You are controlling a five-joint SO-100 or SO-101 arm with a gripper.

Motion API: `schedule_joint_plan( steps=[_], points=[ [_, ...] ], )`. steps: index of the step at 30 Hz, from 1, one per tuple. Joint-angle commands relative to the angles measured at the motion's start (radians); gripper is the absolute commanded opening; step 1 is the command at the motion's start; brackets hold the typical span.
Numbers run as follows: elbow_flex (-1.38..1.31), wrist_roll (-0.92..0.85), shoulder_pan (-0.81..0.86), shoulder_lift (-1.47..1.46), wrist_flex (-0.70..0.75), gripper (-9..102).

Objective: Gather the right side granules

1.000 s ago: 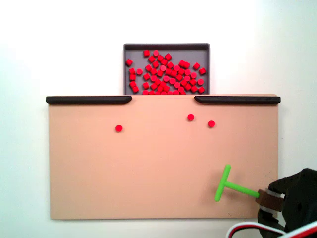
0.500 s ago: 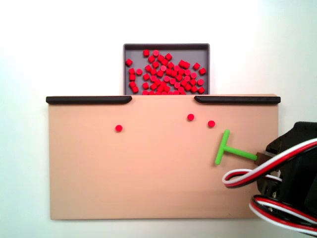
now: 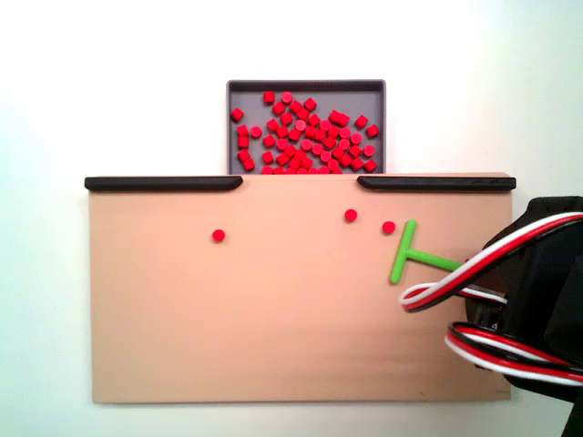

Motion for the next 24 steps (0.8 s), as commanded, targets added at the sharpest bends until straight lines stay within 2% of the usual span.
schedule_joint_plan(
  steps=[1,24],
  points=[
    [-0.029,-0.387,-0.015,-0.006,-0.008,0],
    [-0.041,-0.245,-0.129,-0.038,-0.006,0]
  ],
)
